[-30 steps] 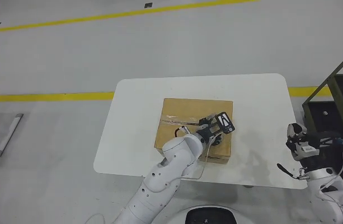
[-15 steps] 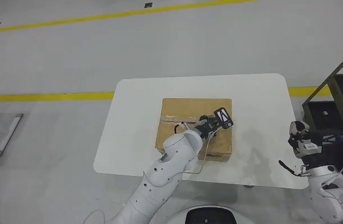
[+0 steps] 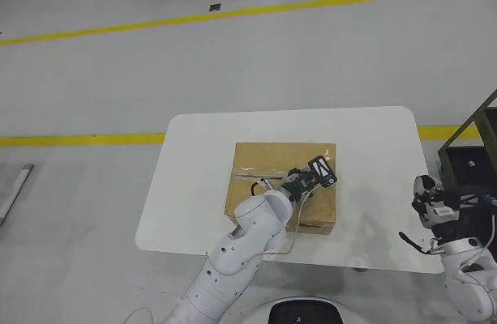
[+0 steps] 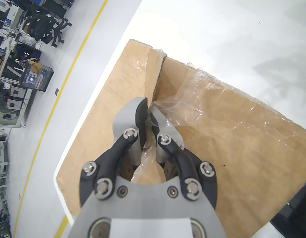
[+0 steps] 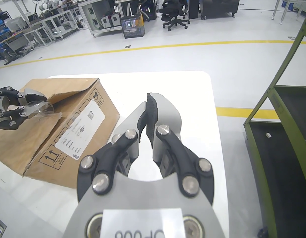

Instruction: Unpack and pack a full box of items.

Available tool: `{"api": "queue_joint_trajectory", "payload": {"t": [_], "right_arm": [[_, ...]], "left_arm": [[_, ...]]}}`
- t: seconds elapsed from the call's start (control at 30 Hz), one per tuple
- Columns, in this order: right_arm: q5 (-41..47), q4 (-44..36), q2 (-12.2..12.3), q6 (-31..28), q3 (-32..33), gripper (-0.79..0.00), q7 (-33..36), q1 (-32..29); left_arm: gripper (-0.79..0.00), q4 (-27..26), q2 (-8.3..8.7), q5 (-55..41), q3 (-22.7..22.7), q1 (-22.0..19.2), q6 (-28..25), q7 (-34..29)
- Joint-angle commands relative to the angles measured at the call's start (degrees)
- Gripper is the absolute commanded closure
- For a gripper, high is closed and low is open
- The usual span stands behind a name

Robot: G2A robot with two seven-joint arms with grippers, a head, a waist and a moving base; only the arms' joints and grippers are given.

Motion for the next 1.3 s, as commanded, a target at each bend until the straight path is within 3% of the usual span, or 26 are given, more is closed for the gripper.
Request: {"api": "queue_joint_trajectory", "payload": {"t": [0.0,0.47,0.9,0.93,0.97,1.13,1.27], "right_arm": [[0.0,0.0,0.0,-0.1,0.0,0.000,0.1,0.0],[-0.2,-0.1,-0.2,-0.6,0.4,0.000,0.3,-0.6],[0.0,-0.6,-0.3,-0.9,1.4,0.000,0.0,-1.8],[0.0,-0.6,-0.4,-1.0,1.5,0.000,0.0,-1.9],[0.0,-0.7,-0.4,-0.9,1.6,0.000,0.0,-1.9],[0.2,-1.0,-0.4,-0.8,1.9,0.000,0.0,-2.1],[0.3,-1.1,-0.5,-0.7,2.0,0.000,-0.1,-2.0]], "left_arm": [[-0.785,-0.3,-0.02,0.0,-0.2,0.1,0.0,-0.1],[-0.785,-3.6,-0.19,0.0,-0.6,1.6,0.4,0.2],[-0.785,-2.7,-0.90,3.0,2.3,1.0,-0.2,0.8],[-0.745,-2.6,-0.94,3.5,2.5,0.8,-0.4,0.6],[-0.616,-2.4,-0.97,3.9,2.5,0.6,-0.7,0.3],[-0.391,-1.8,-1.04,4.5,2.1,0.4,-1.2,-0.8],[-0.345,-1.5,-1.05,4.8,1.5,0.6,-1.1,-1.7]]}}
